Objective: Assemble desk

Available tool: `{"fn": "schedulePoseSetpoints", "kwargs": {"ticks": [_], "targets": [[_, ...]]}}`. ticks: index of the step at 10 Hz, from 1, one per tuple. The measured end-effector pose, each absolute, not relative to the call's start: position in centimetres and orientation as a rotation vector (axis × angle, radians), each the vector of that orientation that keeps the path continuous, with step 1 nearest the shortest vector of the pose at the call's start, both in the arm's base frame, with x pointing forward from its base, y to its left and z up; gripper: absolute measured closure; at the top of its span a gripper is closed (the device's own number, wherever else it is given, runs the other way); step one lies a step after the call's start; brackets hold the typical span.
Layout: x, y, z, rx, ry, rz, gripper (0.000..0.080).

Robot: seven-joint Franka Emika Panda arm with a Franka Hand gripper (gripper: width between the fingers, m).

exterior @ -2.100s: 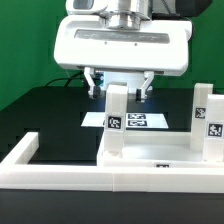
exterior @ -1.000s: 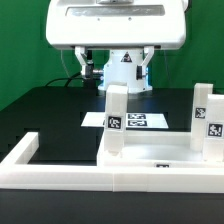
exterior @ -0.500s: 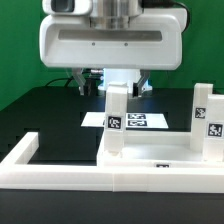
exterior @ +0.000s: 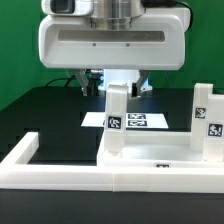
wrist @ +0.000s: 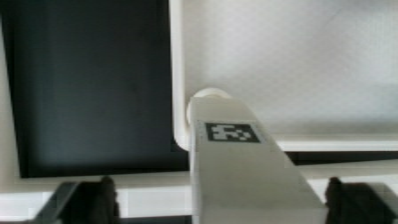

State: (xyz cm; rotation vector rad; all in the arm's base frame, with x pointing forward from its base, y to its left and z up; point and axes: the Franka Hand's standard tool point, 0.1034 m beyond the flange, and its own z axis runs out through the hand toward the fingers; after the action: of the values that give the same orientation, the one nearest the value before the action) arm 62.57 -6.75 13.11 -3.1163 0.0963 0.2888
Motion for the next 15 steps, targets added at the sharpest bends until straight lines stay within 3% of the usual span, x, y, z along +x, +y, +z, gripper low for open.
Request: {"fn": "schedulePoseSetpoints", "kwargs": {"ticks": [1,2,7,15], "targets": [[62.63,-7.04,13.12,-3.116,0.069,0.283,0.0417],[62.61,-7.03,13.1,-3.116,0.074,0.283,0.0516],[62.59,-7.04,13.08,-3.118,0.171,0.285,0.0515],[61.82,-6.46,13.06,-2.805,1.47,0.057,0.0515]]}}
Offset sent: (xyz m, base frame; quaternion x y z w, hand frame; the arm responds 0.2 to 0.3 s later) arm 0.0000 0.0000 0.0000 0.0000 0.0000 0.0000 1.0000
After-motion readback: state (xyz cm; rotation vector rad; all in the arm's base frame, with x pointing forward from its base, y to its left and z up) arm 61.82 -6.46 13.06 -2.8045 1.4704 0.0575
